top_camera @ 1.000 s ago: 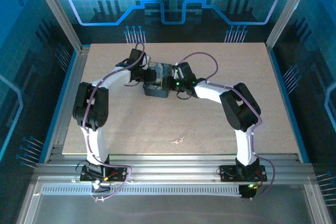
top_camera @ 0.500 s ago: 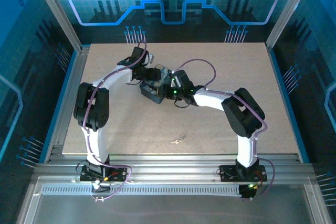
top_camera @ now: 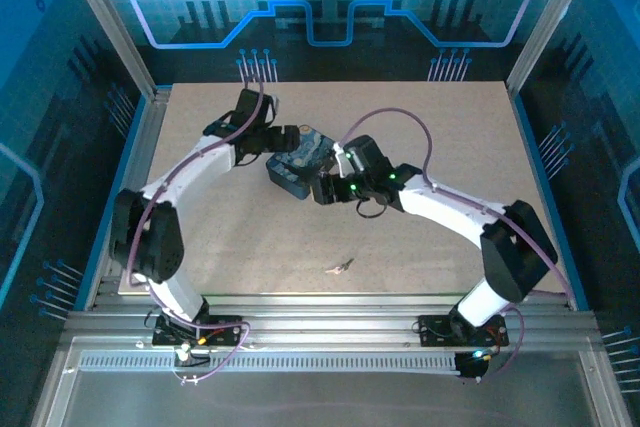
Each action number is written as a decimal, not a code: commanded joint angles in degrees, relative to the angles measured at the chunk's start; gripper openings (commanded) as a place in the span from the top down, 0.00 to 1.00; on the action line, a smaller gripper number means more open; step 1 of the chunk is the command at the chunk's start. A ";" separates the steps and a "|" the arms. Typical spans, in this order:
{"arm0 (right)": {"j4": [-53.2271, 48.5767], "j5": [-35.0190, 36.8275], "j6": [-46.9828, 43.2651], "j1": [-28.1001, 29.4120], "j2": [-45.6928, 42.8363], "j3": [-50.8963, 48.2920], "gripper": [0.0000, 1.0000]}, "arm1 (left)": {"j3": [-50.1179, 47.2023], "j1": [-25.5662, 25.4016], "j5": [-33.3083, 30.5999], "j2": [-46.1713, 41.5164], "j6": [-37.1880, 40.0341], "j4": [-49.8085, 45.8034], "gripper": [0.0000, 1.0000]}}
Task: Unlock the padlock with the key
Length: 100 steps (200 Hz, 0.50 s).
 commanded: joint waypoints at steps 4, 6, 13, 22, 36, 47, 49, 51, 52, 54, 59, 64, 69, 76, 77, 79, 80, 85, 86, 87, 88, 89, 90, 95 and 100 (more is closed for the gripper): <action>-8.56 -2.11 -3.31 1.96 -4.72 -6.31 0.35 | -6.83 -0.36 -0.14 -4.64 -4.62 -2.38 0.10; -8.69 -2.24 -3.24 2.09 -5.07 -6.74 0.36 | -7.37 -0.41 0.06 -5.10 -4.87 -2.39 0.10; -9.09 -2.55 -2.75 2.77 -6.08 -8.37 0.36 | -9.33 -0.54 0.59 -6.40 -5.70 -2.29 0.10; -9.33 -2.58 -1.70 3.80 -7.32 -10.42 0.36 | -11.81 -0.80 1.57 -8.02 -6.44 -2.12 0.10; -9.37 -1.86 0.42 5.88 -9.17 -14.26 0.36 | -15.40 -1.61 2.40 -10.63 -7.77 -2.28 0.10; -9.43 -0.33 2.65 7.77 -10.54 -16.50 0.36 | -17.93 -2.67 2.43 -12.73 -8.50 -2.30 0.10; -9.48 -0.04 3.08 8.11 -10.81 -16.95 0.36 | -18.37 -2.90 2.40 -13.10 -8.61 -2.28 0.10; -9.51 0.25 3.63 8.41 -11.04 -17.33 0.36 | -18.87 -3.15 2.32 -13.32 -8.71 -2.32 0.10; -9.47 0.42 3.91 8.57 -11.13 -17.54 0.36 | -19.11 -3.17 2.38 -13.58 -8.81 -2.34 0.10; -9.51 0.76 4.34 8.88 -11.42 -17.85 0.36 | -19.52 -3.35 2.32 -13.90 -8.91 -2.42 0.10; -9.61 1.46 5.57 9.62 -11.93 -18.77 0.36 | -20.41 -3.77 2.05 -14.77 -9.12 -2.72 0.10; -9.73 2.13 7.01 10.35 -12.42 -19.40 0.37 | -21.15 -4.13 1.82 -15.53 -9.45 -3.09 0.10; -9.85 3.06 8.39 11.16 -12.88 -20.22 0.38 | -21.92 -4.35 1.75 -16.26 -9.66 -3.22 0.10; -9.87 4.08 10.58 12.17 -13.28 -20.99 0.40 | -22.84 -4.56 1.63 -17.22 -9.73 -3.31 0.10; -9.87 4.27 10.86 12.33 -13.35 -21.08 0.40 | -22.95 -4.58 1.60 -17.33 -9.76 -3.32 0.10; -9.85 4.51 11.42 12.68 -13.45 -21.33 0.41 | -23.09 -4.58 1.60 -17.59 -9.79 -3.33 0.10; -9.77 4.66 11.76 12.81 -13.48 -21.43 0.41 | -23.20 -4.59 1.58 -17.69 -9.83 -3.33 0.10; -9.50 5.49 13.45 13.61 -13.67 -21.88 0.42 | -23.66 -4.63 1.44 -18.19 -9.88 -3.41 0.10; -9.38 5.63 13.70 13.76 -13.68 -22.01 0.42 | -23.75 -4.61 1.41 -18.25 -9.88 -3.41 0.10; -9.32 5.79 14.04 13.92 -13.68 -22.08 0.42 | -23.84 -4.60 1.45 -18.33 -9.97 -3.42 0.10; -9.24 5.91 14.39 14.09 -13.73 -22.15 0.43 | -23.88 -4.55 1.42 -18.41 -10.01 -3.42 0.10; -9.16 6.15 14.70 14.22 -13.71 -22.24 0.43 | -23.95 -4.57 1.40 -18.45 -9.99 -3.42 0.10; -9.03 6.26 14.94 14.41 -13.70 -22.28 0.43 | -23.98 -4.62 1.35 -18.52 -9.94 -3.46 0.10; -8.34 6.97 16.39 15.31 -13.77 -22.64 0.43 | -24.12 -4.67 1.34 -18.79 -9.89 -3.50 0.10; -7.73 7.79 17.72 16.15 -13.74 -22.80 0.44 | -24.21 -4.64 1.45 -19.00 -9.93 -3.59 0.10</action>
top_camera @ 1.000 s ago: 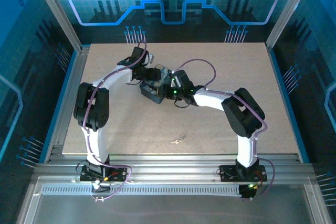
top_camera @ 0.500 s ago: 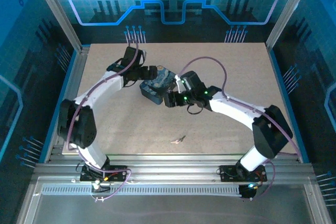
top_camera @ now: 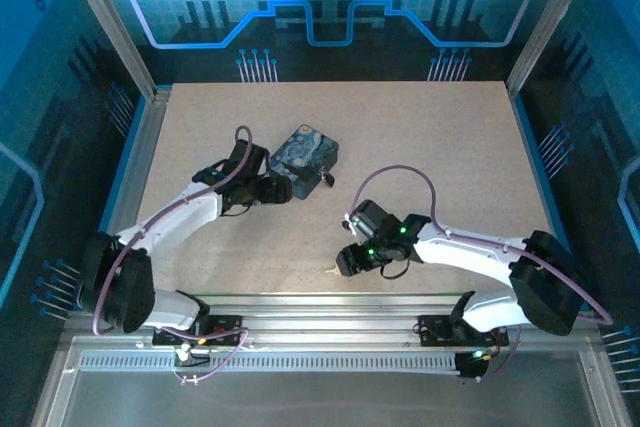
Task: Unlock the padlock with the key
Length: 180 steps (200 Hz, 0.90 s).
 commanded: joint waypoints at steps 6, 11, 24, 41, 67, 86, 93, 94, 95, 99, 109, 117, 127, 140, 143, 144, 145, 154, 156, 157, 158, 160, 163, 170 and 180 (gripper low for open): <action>1.30 6.00 10.68 4.17 -1.08 -1.43 0.44 | -1.20 -0.13 0.34 -2.67 -1.94 -0.82 0.10; 2.16 6.37 11.86 4.87 -0.85 -1.33 0.44 | -1.31 -0.12 0.59 -2.67 -2.08 -0.73 0.10; 4.51 6.01 13.36 5.98 0.65 -0.70 0.44 | -1.37 -0.36 0.95 -2.51 -2.40 -0.37 0.10; 2.48 7.84 15.06 6.90 3.90 2.19 0.46 | -1.29 -0.70 1.50 -2.32 -2.59 -0.27 0.10; -0.66 12.22 18.48 8.81 7.97 6.11 0.47 | -1.38 -0.93 1.25 -2.75 -2.31 -0.28 0.10; -2.94 14.32 20.25 9.68 10.69 8.95 0.49 | -1.38 -0.98 1.22 -3.02 -1.58 -0.55 0.11; -3.54 14.72 20.77 9.99 11.72 9.75 0.50 | -1.46 -0.94 1.13 -3.11 -1.42 -0.62 0.10; -3.60 14.73 20.83 10.07 11.88 9.84 0.50 | -1.46 -0.93 1.11 -3.11 -1.43 -0.66 0.11; -3.67 14.74 20.91 10.07 12.01 9.93 0.50 | -1.42 -0.92 1.10 -3.11 -1.35 -0.73 0.10; -3.99 14.75 21.12 10.19 12.52 10.01 0.50 | -1.46 -0.96 1.01 -3.18 -1.23 -0.75 0.10; -5.10 15.13 21.88 10.47 13.79 11.78 0.52 | -1.38 -1.01 0.85 -3.20 -1.01 -0.96 0.10; -6.28 15.90 22.72 10.80 14.52 12.51 0.54 | -1.29 -0.94 0.66 -3.28 -0.64 -1.21 0.10; -7.60 16.76 23.75 11.23 15.18 13.07 0.55 | -1.22 -0.92 0.47 -3.37 -0.39 -1.37 0.10; -8.59 17.86 24.77 11.88 15.52 13.57 0.55 | -1.11 -0.96 0.35 -3.55 -0.13 -1.55 0.10; -8.84 18.10 25.03 12.07 15.55 13.62 0.55 | -1.07 -0.98 0.35 -3.55 -0.10 -1.51 0.10; -8.93 18.18 25.11 12.08 15.56 13.67 0.55 | -1.05 -0.99 0.32 -3.55 -0.11 -1.50 0.10; -9.10 18.22 25.25 12.08 15.56 13.69 0.54 | -1.03 -1.00 0.35 -3.55 -0.12 -1.50 0.10; -9.83 19.00 26.12 12.38 15.65 14.06 0.53 | -0.98 -1.00 0.46 -3.53 -0.14 -1.44 0.10; -10.05 19.17 26.33 12.42 15.62 14.18 0.53 | -0.95 -0.98 0.45 -3.50 -0.13 -1.37 0.10; -10.11 19.20 26.43 12.47 15.63 14.16 0.53 | -0.90 -1.00 0.46 -3.48 -0.13 -1.39 0.10; -10.22 19.26 26.52 12.50 15.64 14.20 0.53 | -0.83 -0.96 0.42 -3.47 -0.13 -1.36 0.10; -10.42 19.48 26.81 12.56 15.64 14.28 0.53 | -0.84 -0.95 0.46 -3.47 -0.17 -1.33 0.10; -10.69 19.61 27.08 12.65 15.62 14.37 0.53 | -0.80 -0.95 0.44 -3.46 -0.17 -1.28 0.10; -11.07 20.01 27.83 12.76 15.65 14.55 0.53 | -0.70 -1.00 0.53 -3.38 -0.15 -1.24 0.10; -11.13 20.13 29.12 12.79 15.60 14.51 0.53 | -0.67 -0.98 0.54 -3.34 -0.17 -1.17 0.10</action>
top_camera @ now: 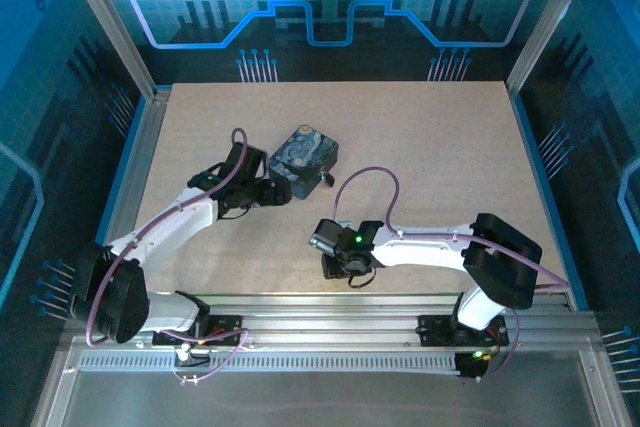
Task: Unlock the padlock with the key
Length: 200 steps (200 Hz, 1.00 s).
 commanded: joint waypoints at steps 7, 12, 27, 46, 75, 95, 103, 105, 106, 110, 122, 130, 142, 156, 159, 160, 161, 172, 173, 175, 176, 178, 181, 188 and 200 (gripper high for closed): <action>-3.59 3.15 5.54 0.94 0.55 1.50 0.53 | -0.17 -0.42 0.13 -1.17 0.78 -0.80 0.10; -3.37 3.15 6.14 0.98 0.61 1.51 0.53 | -0.17 -0.43 0.14 -1.17 0.73 -0.73 0.10; -2.35 2.90 7.71 1.01 1.38 1.58 0.55 | -0.39 -0.42 0.62 -1.08 0.44 -0.39 0.10; -1.31 2.41 8.58 1.03 2.85 2.67 0.59 | -1.15 -0.46 1.31 -1.25 0.01 0.20 0.10; -0.79 4.06 11.08 0.94 2.52 3.01 0.61 | -1.86 -0.43 1.28 -1.42 -0.07 0.69 0.10; -0.80 3.79 11.43 0.35 3.06 3.18 0.63 | -1.34 -0.47 1.38 -1.34 0.26 0.25 0.10; -1.20 3.58 11.35 0.16 3.47 3.47 0.64 | -0.97 -0.48 1.34 -1.56 0.43 -0.07 0.10; -1.24 3.55 11.36 0.09 3.52 3.44 0.64 | -0.96 -0.43 1.31 -1.59 0.48 -0.15 0.10; -1.26 3.59 11.36 0.07 3.57 3.48 0.64 | -0.92 -0.42 1.29 -1.64 0.51 -0.21 0.10; -1.28 3.47 11.36 0.00 3.66 3.47 0.65 | -0.81 -0.44 1.14 -1.83 0.57 -0.39 0.10; -1.30 3.36 11.24 -0.20 3.79 3.43 0.65 | -0.54 -0.49 0.84 -2.34 0.94 -0.82 0.10; -1.24 3.12 11.31 -0.20 3.79 3.24 0.66 | -0.61 -0.43 0.50 -2.70 1.10 -1.22 0.10; -0.76 3.00 11.37 -0.20 3.71 2.91 0.66 | -0.59 -0.44 0.11 -3.14 1.24 -1.65 0.10; -0.91 2.95 11.56 -0.19 3.82 2.97 0.68 | -0.61 -0.43 -0.23 -3.43 1.49 -1.94 0.10; -0.93 3.01 11.59 -0.20 3.87 2.90 0.68 | -0.61 -0.50 -0.21 -3.41 1.47 -1.94 0.10; -0.93 3.01 11.60 -0.20 3.88 2.86 0.68 | -0.61 -0.50 -0.22 -3.43 1.48 -1.98 0.10; -0.93 3.06 11.66 -0.20 3.88 2.84 0.69 | -0.61 -0.46 -0.18 -3.44 1.45 -1.96 0.10; -0.77 2.94 11.61 -0.20 3.96 2.74 0.70 | -0.59 -0.47 -0.12 -3.50 1.37 -2.09 0.10; -0.80 2.93 11.66 -0.20 3.97 2.78 0.70 | -0.60 -0.44 -0.08 -3.43 1.34 -2.10 0.10; -0.82 2.93 11.64 -0.20 3.97 2.76 0.70 | -0.61 -0.42 0.01 -3.51 1.35 -2.11 0.10; -0.85 2.95 11.67 -0.20 3.97 2.76 0.71 | -0.61 -0.42 -0.07 -3.53 1.38 -2.11 0.10; -0.86 2.93 11.70 -0.20 4.01 2.69 0.71 | -0.56 -0.46 -0.06 -3.54 1.38 -2.12 0.10; -0.85 3.02 11.71 -0.19 4.08 2.62 0.71 | -0.54 -0.44 -0.13 -3.54 1.36 -2.10 0.10; -0.83 3.05 11.91 -0.18 4.04 2.39 0.72 | -0.53 -0.45 -0.10 -3.54 1.43 -2.22 0.10; -0.59 3.12 12.07 -0.20 4.01 1.99 0.74 | -0.32 -0.48 -0.14 -3.56 1.47 -2.38 0.10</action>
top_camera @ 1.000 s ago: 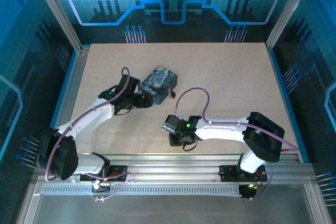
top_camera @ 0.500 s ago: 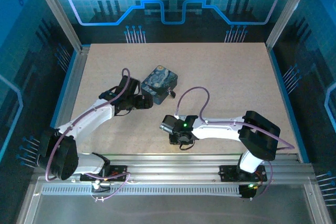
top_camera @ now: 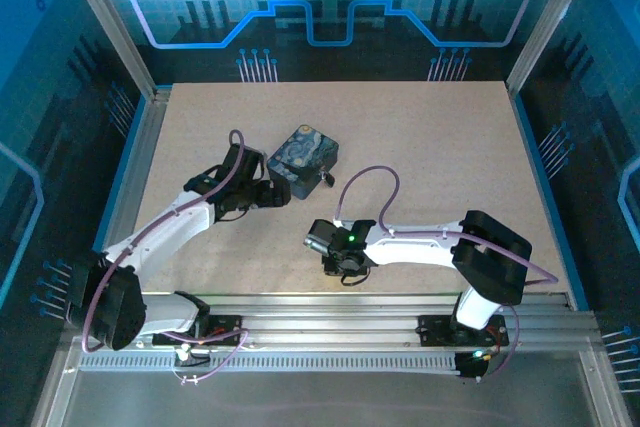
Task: Unlock the padlock with the key
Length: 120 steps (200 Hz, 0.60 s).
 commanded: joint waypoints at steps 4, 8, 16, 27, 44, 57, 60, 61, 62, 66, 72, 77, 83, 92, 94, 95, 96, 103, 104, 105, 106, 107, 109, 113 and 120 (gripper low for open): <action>-0.43 1.44 1.91 -0.33 0.79 -0.07 0.74 | 0.71 -0.45 -0.63 -1.39 1.21 -2.21 0.10; -0.34 1.40 1.94 -0.33 0.83 -0.23 0.76 | 0.79 -0.46 -0.57 -1.43 1.27 -2.33 0.10; -0.35 1.48 1.88 -0.42 0.85 -0.33 0.78 | 1.02 -0.42 -0.65 -1.44 1.36 -2.51 0.10; -0.36 1.49 1.80 -0.50 0.83 -0.49 0.80 | 1.42 -0.50 -0.73 -1.52 1.44 -2.85 0.10; -0.60 1.71 1.65 -0.64 0.69 -0.64 0.81 | 1.81 -0.44 -0.91 -1.70 1.39 -3.34 0.10; -0.68 1.83 1.29 -0.76 0.41 -0.70 0.82 | 2.00 -0.44 -0.62 -1.92 1.32 -3.34 0.10; -0.74 1.95 1.23 -0.77 0.41 -0.68 0.82 | 2.01 -0.50 -0.42 -1.96 1.23 -3.35 0.10; -0.76 1.98 1.11 -0.82 0.41 -0.68 0.82 | 2.03 -0.46 -0.40 -1.97 1.21 -3.35 0.10; -0.81 2.00 1.05 -0.84 0.41 -0.73 0.82 | 1.99 -0.48 -0.35 -1.97 1.15 -3.35 0.10; -0.78 2.05 0.85 -0.90 0.41 -0.69 0.83 | 1.96 -0.51 -0.02 -1.97 0.99 -3.24 0.10; -0.77 2.02 0.46 -1.10 0.32 -0.69 0.85 | 1.88 -0.51 0.69 -1.93 0.82 -3.18 0.10; -0.77 2.05 0.22 -1.28 0.32 -0.69 0.86 | 1.80 -0.66 1.07 -1.88 0.69 -3.10 0.10; -0.82 1.96 -0.19 -1.60 0.24 -0.81 0.88 | 1.85 -0.83 1.37 -1.73 0.53 -3.08 0.10; -0.43 1.71 -1.07 -2.03 0.02 -1.05 0.88 | 1.83 -1.35 1.37 -1.53 0.35 -3.20 0.10; -0.31 1.72 -1.24 -2.14 -0.06 -1.13 0.88 | 1.79 -1.53 1.35 -1.42 0.37 -3.33 0.10; -0.28 1.65 -1.39 -2.20 -0.09 -1.17 0.88 | 1.79 -1.63 1.28 -1.43 0.38 -3.34 0.10; -0.26 1.57 -1.52 -2.28 -0.11 -1.19 0.88 | 1.78 -1.73 1.24 -1.39 0.39 -3.34 0.10; -0.01 1.34 -2.53 -2.59 -0.33 -1.39 0.89 | 1.69 -2.27 1.27 -1.26 0.31 -3.43 0.11; 0.05 1.37 -2.70 -2.65 -0.36 -1.43 0.89 | 1.74 -2.35 1.24 -1.22 0.27 -3.43 0.10; 0.08 1.30 -2.83 -2.72 -0.42 -1.45 0.89 | 1.67 -2.40 1.22 -1.20 0.25 -3.43 0.10; 0.09 1.26 -3.07 -2.76 -0.44 -1.51 0.89 | 1.64 -2.46 1.25 -1.19 0.23 -3.43 0.10; 0.10 1.24 -3.28 -2.82 -0.50 -1.49 0.89 | 1.62 -2.49 1.23 -1.18 0.18 -3.44 0.10; 0.11 1.25 -3.68 -2.91 -0.59 -1.53 0.89 | 1.61 -2.63 1.21 -1.14 0.13 -3.44 0.11; 0.00 1.26 -4.55 -3.02 -0.77 -1.50 0.89 | 1.50 -2.84 1.34 -1.09 -0.08 -3.36 0.11; -0.94 1.65 -5.82 -3.33 -1.11 -1.49 0.89 | 1.35 -3.17 1.68 -1.13 -0.38 -3.20 0.10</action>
